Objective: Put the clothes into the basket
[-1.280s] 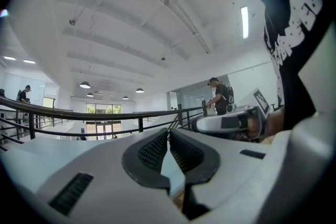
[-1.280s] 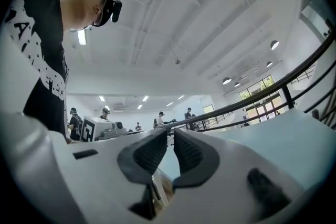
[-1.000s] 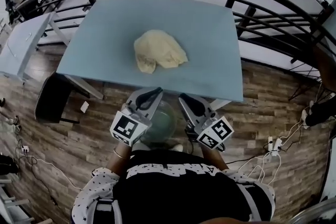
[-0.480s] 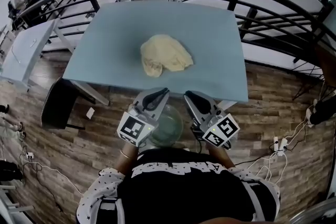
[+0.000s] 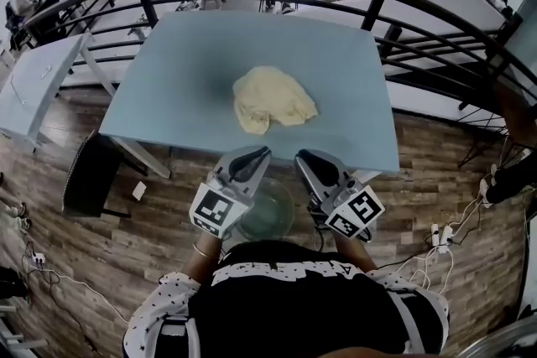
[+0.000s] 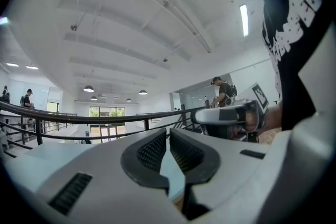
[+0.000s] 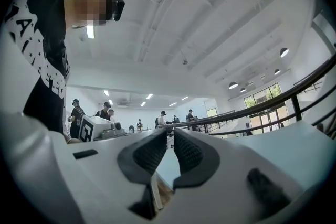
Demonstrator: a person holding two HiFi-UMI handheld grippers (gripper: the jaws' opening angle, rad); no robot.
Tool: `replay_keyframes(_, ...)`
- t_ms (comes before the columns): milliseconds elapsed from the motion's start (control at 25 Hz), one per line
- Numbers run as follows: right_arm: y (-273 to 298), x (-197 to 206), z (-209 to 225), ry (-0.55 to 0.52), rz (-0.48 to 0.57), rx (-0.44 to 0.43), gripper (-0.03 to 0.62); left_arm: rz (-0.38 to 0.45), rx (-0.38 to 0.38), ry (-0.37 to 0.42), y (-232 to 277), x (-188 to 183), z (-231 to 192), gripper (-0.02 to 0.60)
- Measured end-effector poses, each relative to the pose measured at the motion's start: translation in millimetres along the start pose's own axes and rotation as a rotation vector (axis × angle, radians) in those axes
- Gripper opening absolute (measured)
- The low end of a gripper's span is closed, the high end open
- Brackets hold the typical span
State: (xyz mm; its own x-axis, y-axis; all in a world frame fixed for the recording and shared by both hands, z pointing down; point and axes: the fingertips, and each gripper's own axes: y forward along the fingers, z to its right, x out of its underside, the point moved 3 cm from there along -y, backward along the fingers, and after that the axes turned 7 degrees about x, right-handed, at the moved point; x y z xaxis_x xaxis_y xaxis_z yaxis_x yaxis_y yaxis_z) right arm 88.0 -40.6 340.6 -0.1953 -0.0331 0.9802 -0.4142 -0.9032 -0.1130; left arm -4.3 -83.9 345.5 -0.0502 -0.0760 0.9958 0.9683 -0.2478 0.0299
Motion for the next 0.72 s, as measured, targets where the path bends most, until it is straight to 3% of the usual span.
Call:
replay_keyframes(480, 30.6, 20.7, -20.1, -0.036, -0.066, 0.074, 0.037, 0.017, 0.038, -0.029, -23.9, 24.5, -33.1, 0.018)
replay_keyframes(720, 33.0, 26.8, -6.0, -0.043, -0.094, 0.077, 0.037, -0.003, 0.032, -0.040, -19.0, 35.3, -34.2, 0.020)
